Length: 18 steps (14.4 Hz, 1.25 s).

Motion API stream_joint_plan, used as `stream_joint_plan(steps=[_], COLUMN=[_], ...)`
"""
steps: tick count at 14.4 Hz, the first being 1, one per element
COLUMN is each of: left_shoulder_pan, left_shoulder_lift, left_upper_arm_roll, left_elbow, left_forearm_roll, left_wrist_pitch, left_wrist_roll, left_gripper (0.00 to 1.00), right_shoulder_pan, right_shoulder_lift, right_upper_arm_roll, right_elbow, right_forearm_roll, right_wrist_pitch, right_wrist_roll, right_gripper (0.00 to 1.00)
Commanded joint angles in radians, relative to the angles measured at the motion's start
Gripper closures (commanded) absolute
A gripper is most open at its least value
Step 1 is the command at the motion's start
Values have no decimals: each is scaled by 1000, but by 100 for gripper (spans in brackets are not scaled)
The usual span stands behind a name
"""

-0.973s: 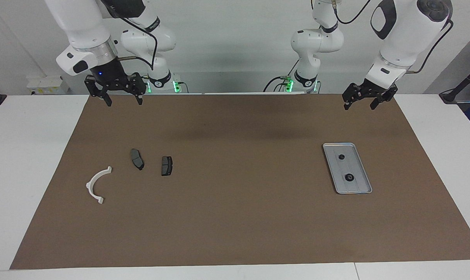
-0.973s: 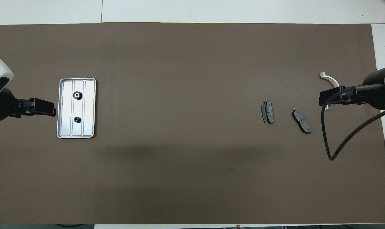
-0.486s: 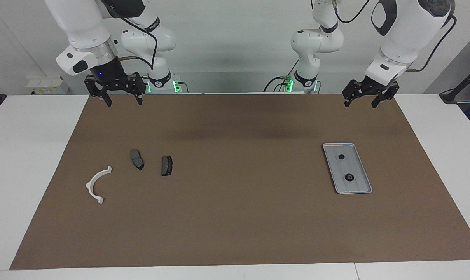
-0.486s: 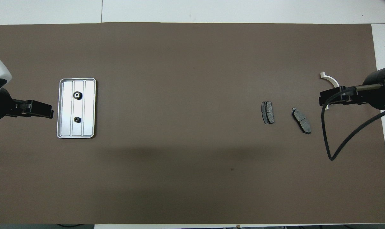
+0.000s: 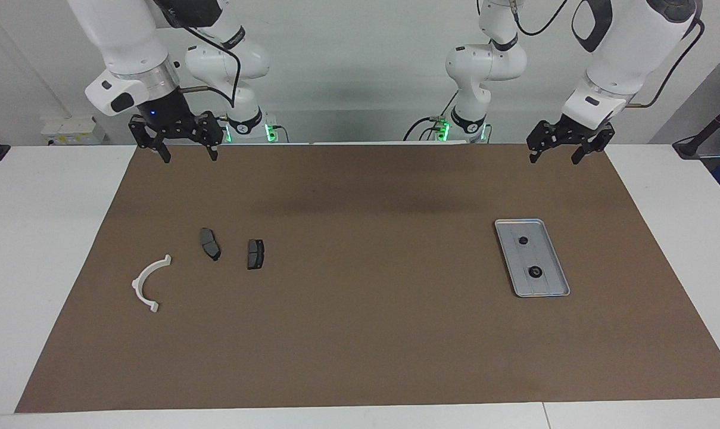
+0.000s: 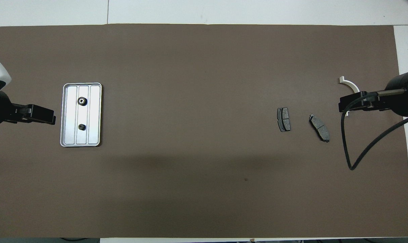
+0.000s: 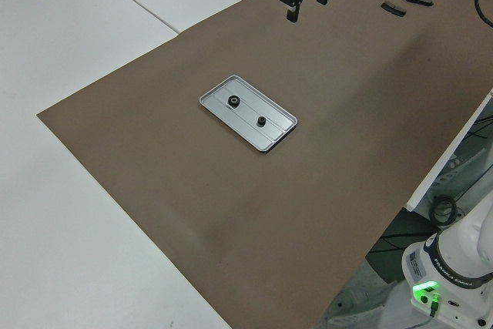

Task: Pick bearing gear from pile to tray

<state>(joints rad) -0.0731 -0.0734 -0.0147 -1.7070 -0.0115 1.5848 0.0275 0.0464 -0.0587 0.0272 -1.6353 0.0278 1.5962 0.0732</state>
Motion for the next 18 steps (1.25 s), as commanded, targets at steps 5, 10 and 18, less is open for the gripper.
stream_joint_plan(steps=[5,10,18], left_shoulder_pan=[-1,6,-1], left_shoulder_lift=[14,10,9], left_upper_arm_roll=[5,5,4], left_elbow=[29,26,20], left_forearm_roll=[13,15,15], left_wrist_pitch=[-49,-51,-40], left_wrist_roll=[12,14,18], left_gripper=[0,0,0], right_shoulder_pan=[-23,-27,-30], right_shoulder_lift=[-13,-13,-13], right_upper_arm_roll=[7,7,7], right_elbow=[-4,-6,-6], right_forearm_roll=[17,17,15], right_wrist_pitch=[-13,-13,-10], right_wrist_roll=[-33,-35,-36], right_gripper=[0,0,0])
